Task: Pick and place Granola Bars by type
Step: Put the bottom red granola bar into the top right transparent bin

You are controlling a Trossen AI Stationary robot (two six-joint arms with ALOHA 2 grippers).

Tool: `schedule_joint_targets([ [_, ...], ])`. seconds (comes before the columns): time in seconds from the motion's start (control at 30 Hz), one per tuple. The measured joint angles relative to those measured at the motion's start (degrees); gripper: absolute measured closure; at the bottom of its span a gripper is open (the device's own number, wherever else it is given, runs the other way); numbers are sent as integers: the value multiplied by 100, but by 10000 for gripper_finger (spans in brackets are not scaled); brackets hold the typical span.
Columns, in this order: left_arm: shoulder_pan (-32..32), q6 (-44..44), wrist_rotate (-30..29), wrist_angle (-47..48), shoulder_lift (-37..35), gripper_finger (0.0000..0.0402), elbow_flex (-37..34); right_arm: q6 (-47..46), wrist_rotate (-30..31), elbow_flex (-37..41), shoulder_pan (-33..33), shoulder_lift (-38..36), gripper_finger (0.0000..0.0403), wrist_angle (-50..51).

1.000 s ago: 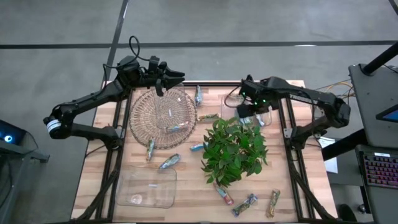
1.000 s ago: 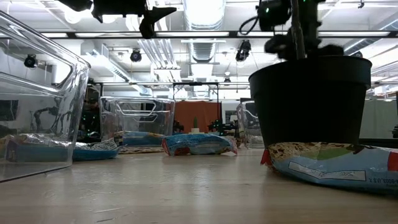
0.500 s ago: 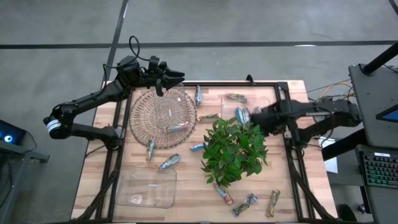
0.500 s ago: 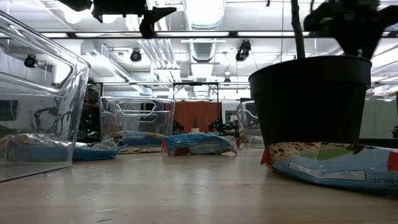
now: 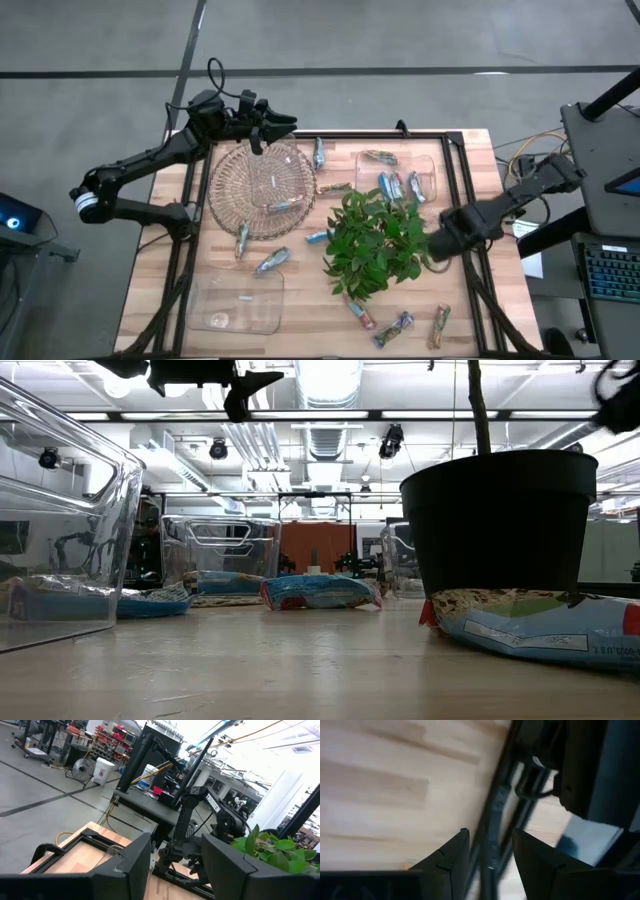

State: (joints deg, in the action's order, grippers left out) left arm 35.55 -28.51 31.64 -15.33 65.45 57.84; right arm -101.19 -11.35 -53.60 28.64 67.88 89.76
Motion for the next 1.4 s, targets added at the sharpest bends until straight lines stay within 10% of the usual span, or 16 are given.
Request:
schedule_joint_targets([
  [0.43, -1, -1, 2, 2, 0, 244, 0, -708, -321, -209, 2201, 504, 264, -858],
  [1.4, 0, -2, 2, 2, 0, 244, 0, -358, 473, -4426, 1950, 4828, 264, -2000],
])
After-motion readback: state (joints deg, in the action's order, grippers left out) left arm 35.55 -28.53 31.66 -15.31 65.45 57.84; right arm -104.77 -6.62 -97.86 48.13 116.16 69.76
